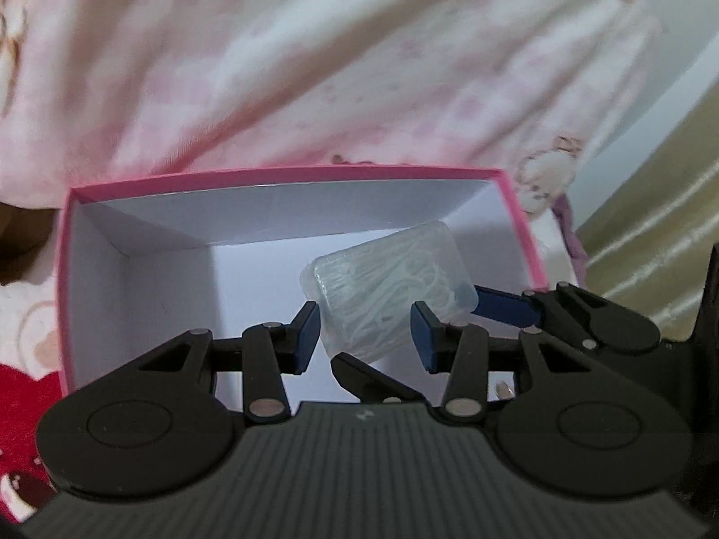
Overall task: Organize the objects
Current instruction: 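Lift the clear box with the left gripper and carry it into the pink box, then lower the clear box onto the pink box floor and open the left gripper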
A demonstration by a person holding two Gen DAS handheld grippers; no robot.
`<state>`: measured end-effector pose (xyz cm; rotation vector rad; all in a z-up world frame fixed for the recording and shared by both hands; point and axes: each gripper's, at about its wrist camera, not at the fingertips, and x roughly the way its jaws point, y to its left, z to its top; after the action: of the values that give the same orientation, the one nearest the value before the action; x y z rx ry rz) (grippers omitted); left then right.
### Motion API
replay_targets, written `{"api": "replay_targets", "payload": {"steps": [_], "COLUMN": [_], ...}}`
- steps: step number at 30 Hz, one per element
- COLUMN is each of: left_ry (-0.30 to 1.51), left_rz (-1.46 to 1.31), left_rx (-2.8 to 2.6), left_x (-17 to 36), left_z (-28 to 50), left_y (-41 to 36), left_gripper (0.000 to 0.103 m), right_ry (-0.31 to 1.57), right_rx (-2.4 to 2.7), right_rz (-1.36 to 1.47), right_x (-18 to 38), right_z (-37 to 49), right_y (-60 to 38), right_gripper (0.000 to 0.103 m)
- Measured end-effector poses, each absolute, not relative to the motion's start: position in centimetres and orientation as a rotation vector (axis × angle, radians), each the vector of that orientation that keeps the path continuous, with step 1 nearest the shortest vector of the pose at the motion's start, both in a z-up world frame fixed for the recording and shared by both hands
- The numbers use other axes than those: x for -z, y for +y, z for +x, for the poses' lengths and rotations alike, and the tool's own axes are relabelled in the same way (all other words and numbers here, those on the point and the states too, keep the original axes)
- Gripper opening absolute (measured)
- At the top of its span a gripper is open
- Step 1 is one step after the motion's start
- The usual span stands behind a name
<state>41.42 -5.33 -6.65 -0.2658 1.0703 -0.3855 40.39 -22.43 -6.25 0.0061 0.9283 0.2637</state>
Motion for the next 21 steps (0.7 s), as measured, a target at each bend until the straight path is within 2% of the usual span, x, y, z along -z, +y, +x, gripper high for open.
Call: {"api": "replay_targets", "payload": {"steps": [12, 16, 21], "left_ry": [1.186, 1.208, 1.246], "left_rz": [-0.345, -0.396, -0.454], "left_rx": [0.298, 0.287, 0.276], "left_x": [12.3, 13.3, 13.7], "left_z": [44.5, 44.5, 44.6], "left_y": [-5.9, -5.8, -5.5], "left_gripper": [0.04, 0.041, 0.036], "right_ry": [1.127, 1.12, 1.12], "right_rx": [-0.267, -0.271, -0.293], "right_rz": [-0.001, -0.087, -0.146], "right_x": [10.8, 10.5, 9.3], "right_z": [44.8, 44.0, 41.8], "right_y": [-21.3, -20.4, -19.9], "right_gripper": [0.093, 0.093, 0.091]}}
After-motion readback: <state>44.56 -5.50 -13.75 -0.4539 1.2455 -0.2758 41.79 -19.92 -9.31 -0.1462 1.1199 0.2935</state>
